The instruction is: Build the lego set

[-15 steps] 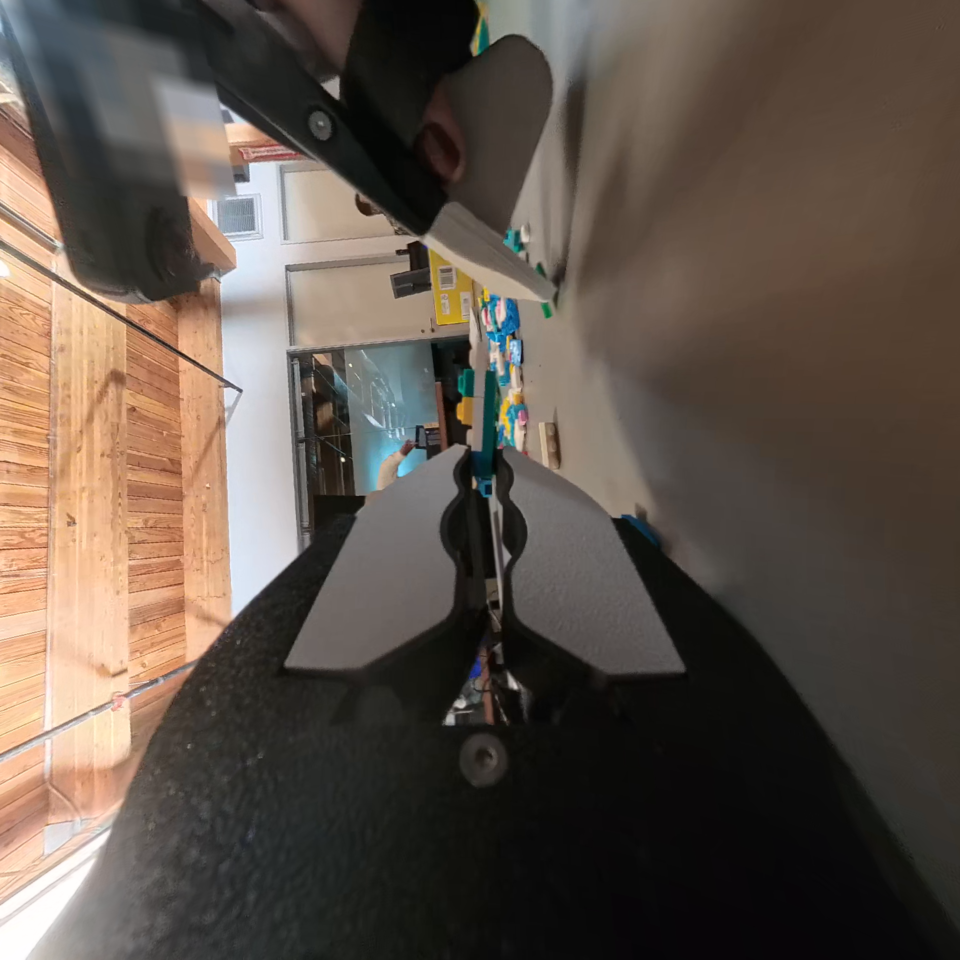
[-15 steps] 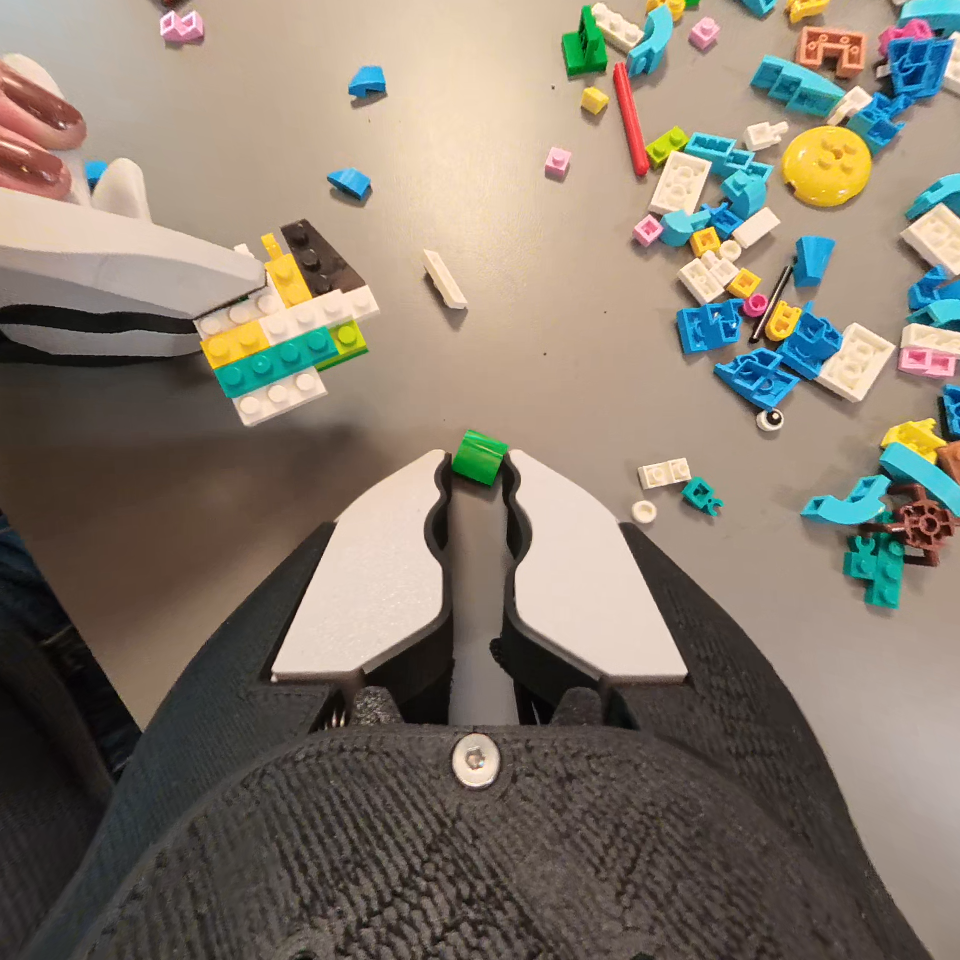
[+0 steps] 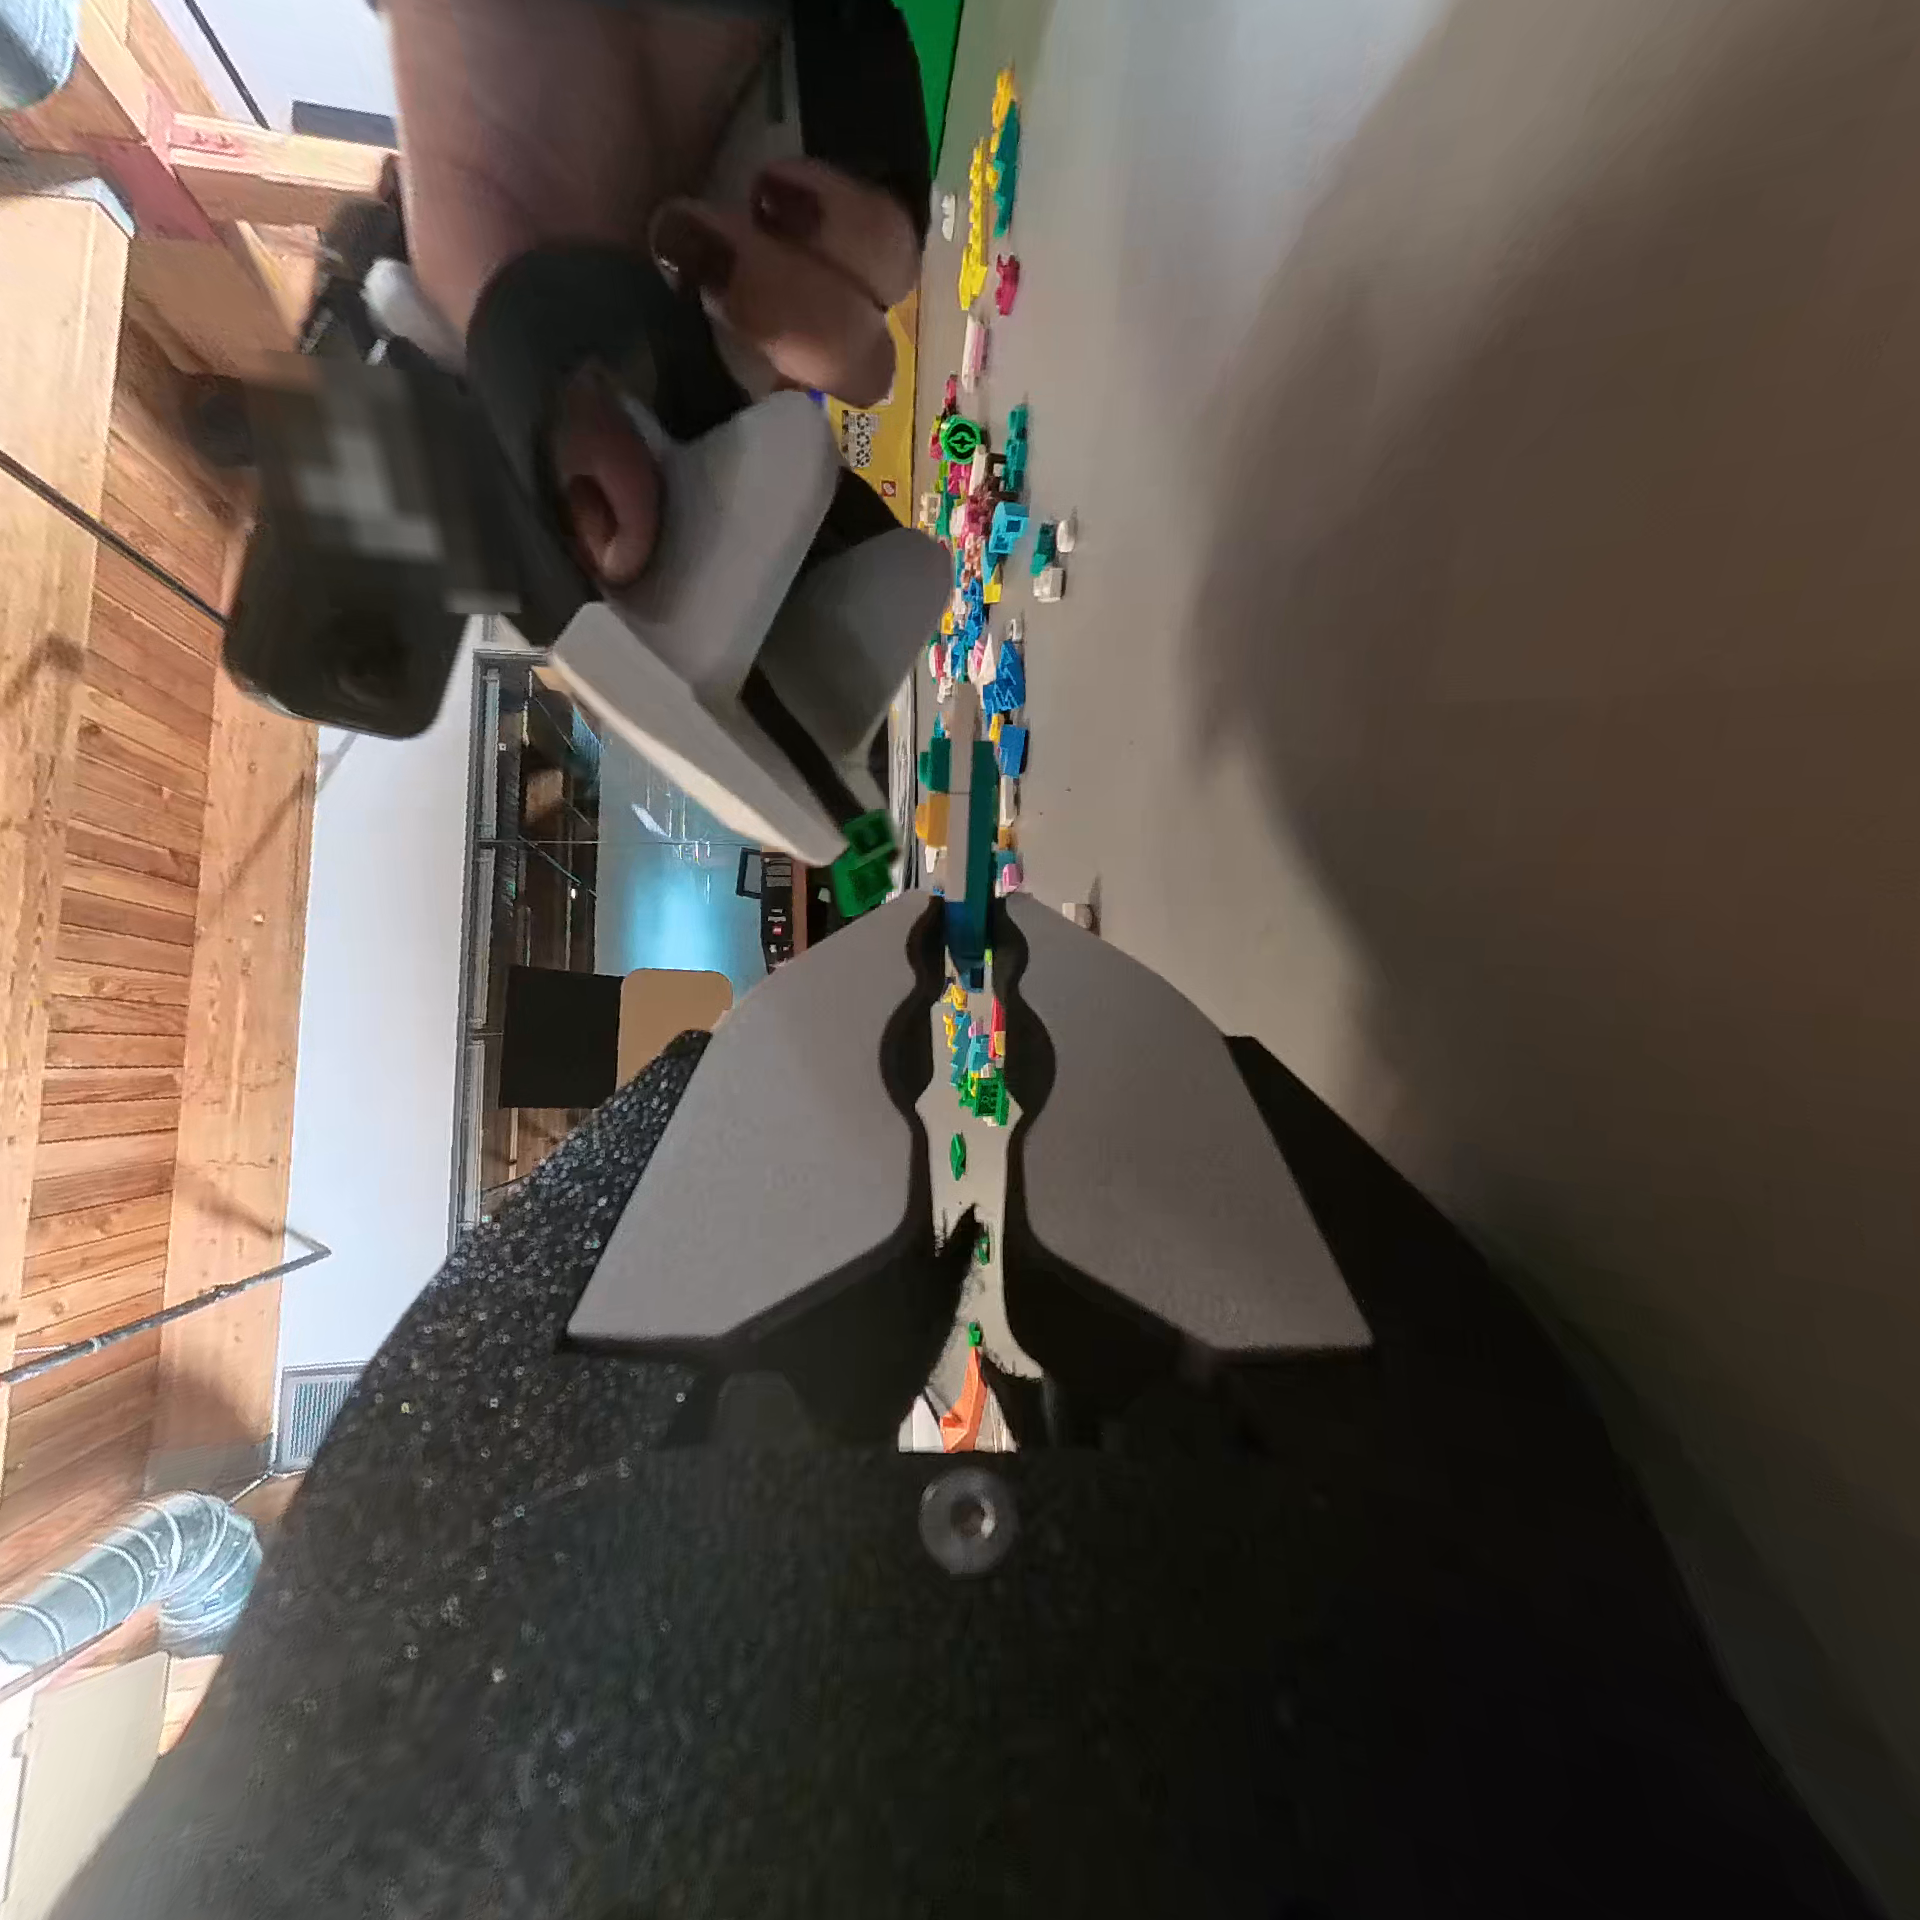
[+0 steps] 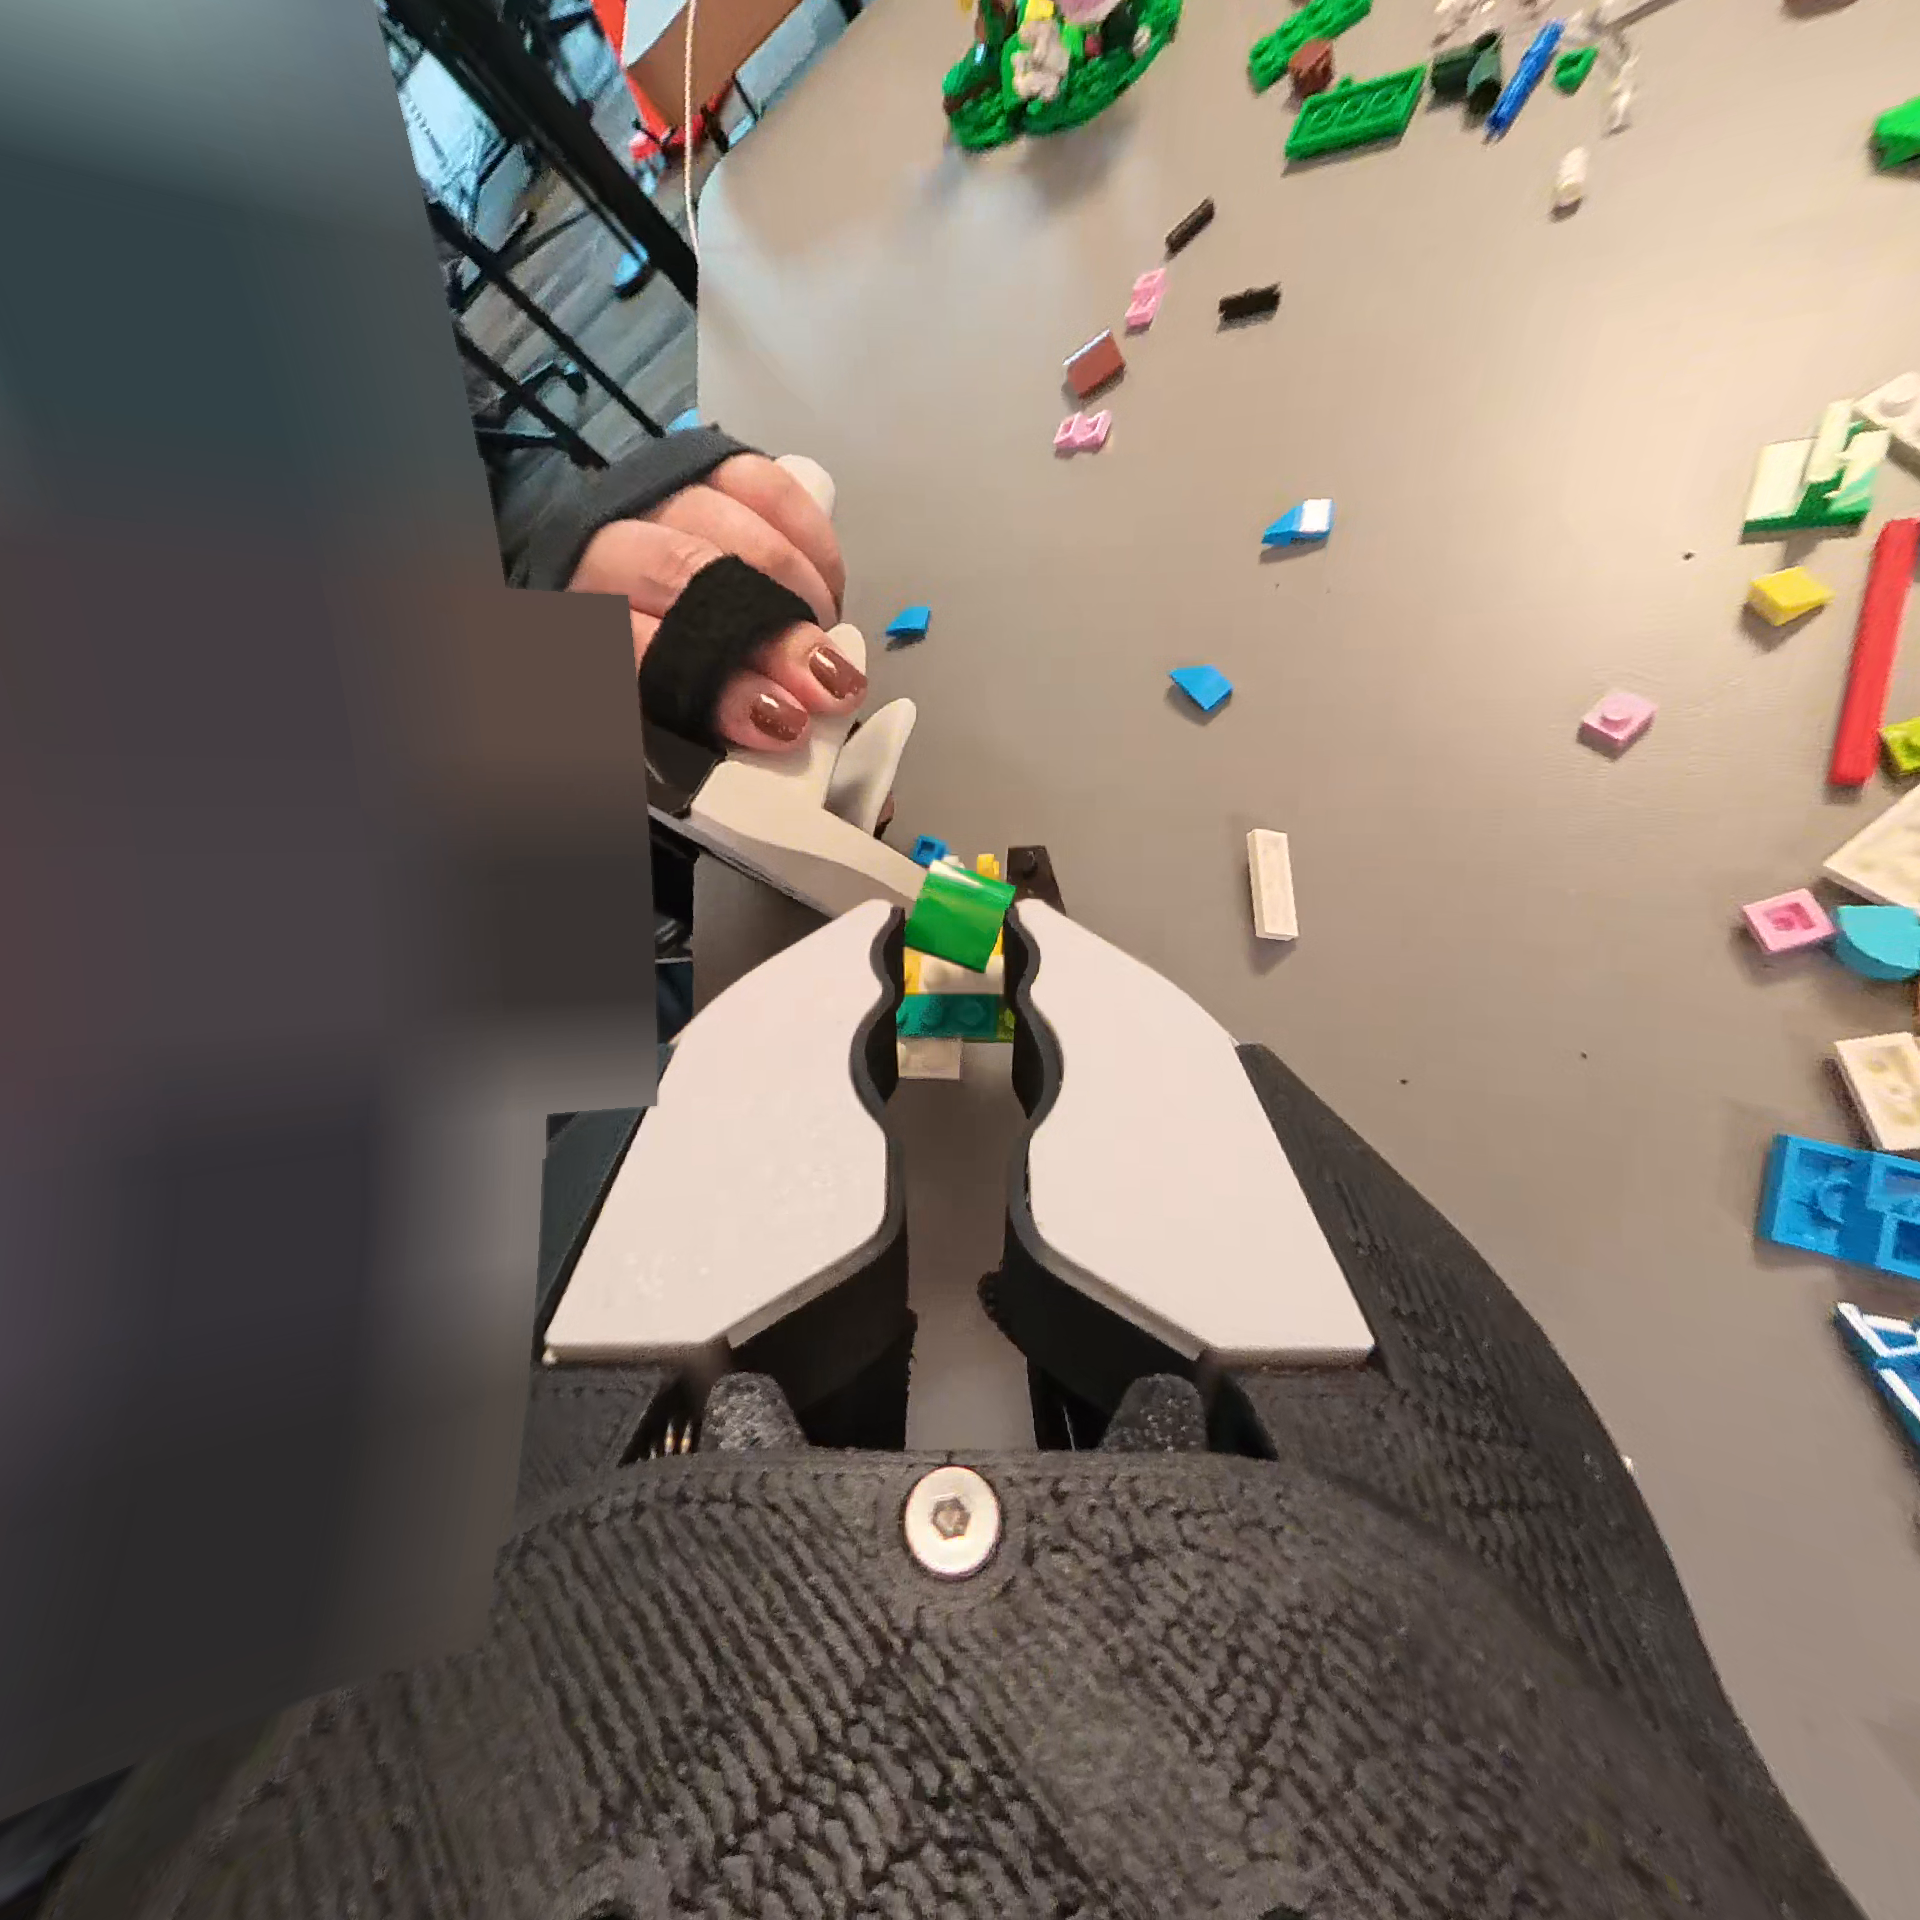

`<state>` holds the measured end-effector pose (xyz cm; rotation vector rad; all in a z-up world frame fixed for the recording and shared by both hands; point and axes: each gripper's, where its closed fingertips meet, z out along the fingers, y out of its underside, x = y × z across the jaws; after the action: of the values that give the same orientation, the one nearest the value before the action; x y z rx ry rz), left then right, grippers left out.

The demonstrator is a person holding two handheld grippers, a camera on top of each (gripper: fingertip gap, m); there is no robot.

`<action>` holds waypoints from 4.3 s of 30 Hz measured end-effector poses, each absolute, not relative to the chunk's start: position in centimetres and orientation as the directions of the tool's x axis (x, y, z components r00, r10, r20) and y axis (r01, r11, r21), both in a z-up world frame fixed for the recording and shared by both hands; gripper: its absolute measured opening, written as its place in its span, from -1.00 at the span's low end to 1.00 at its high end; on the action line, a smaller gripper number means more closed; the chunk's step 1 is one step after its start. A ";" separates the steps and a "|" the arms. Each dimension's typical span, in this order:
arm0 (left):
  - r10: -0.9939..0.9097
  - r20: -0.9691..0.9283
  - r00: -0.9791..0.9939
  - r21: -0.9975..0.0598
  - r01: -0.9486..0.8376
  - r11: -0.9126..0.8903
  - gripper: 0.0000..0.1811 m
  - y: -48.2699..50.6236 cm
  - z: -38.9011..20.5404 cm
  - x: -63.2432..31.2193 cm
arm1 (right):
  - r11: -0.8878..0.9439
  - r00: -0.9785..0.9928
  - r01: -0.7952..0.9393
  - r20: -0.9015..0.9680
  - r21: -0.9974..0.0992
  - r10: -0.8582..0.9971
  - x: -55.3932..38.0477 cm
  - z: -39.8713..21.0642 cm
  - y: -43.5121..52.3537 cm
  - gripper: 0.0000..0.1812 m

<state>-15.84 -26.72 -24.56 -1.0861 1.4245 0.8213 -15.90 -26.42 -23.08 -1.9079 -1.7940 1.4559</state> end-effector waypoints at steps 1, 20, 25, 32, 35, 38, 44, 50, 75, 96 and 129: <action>-0.171 -0.984 0.039 -0.096 -0.937 0.337 -0.91 -26.7 -24.5 -15.9 | -0.270 -0.191 0.698 -0.536 -0.663 0.823 -15.8 -23.2 -26.5 -0.81; -0.164 -0.984 0.069 -0.122 -0.932 0.341 -0.92 -26.7 -24.1 -16.0 | -0.037 -0.288 0.676 -0.310 -0.736 0.906 -15.6 -23.6 -26.3 -0.81; -0.159 -0.985 0.073 -0.125 -0.930 0.345 -0.92 -26.7 -24.0 -16.0 | -0.012 -0.310 0.651 -0.280 -0.759 0.909 -15.8 -23.5 -26.6 -0.82; -0.150 -0.986 0.072 -0.121 -0.930 0.346 -0.91 -26.7 -23.9 -16.0 | -0.013 -0.309 0.637 -0.270 -0.771 0.912 -15.7 -23.3 -26.5 -0.82; -0.149 -0.987 0.066 -0.113 -0.935 0.335 -0.92 -26.6 -24.0 -16.3 | -0.023 -0.256 0.605 -0.222 -0.796 0.941 -15.0 -22.4 -25.3 -0.82; -0.154 -0.987 0.051 -0.100 -0.939 0.330 -0.92 -26.4 -24.3 -16.3 | -0.006 -0.144 0.691 -0.145 -0.722 0.979 -12.7 -24.2 -23.2 -0.82; -0.159 -0.987 0.030 -0.081 -0.942 0.327 -0.92 -26.4 -24.6 -16.2 | 0.047 -0.102 0.821 -0.065 -0.569 0.993 -9.8 -28.0 -22.9 -0.82; -0.161 -0.987 0.023 -0.075 -0.943 0.325 -0.92 -26.3 -24.7 -16.2 | -0.012 -0.073 0.826 -0.128 -0.563 0.989 -9.3 -28.7 -23.4 -0.69; -0.165 -0.986 -0.011 -0.048 -0.936 0.348 -0.92 -26.6 -25.1 -16.0 | 0.725 -0.768 0.540 0.103 -0.429 0.633 -10.4 -27.2 -25.2 -0.67; -0.173 -0.985 0.009 -0.065 -0.944 0.324 -0.91 -26.3 -25.0 -16.2 | 0.088 -0.382 0.837 -0.462 -0.540 0.800 -14.5 -24.3 -25.4 -0.83; -0.056 -0.997 0.048 -0.063 -0.948 0.313 -0.92 -26.5 -22.9 -16.5 | 0.133 -0.301 0.788 -0.189 -0.600 0.935 -15.3 -20.3 -26.9 -0.63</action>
<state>-16.49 -26.49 -22.94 -1.0297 1.3371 0.9083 -15.33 -26.85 -20.28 -1.6961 -2.1766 0.9155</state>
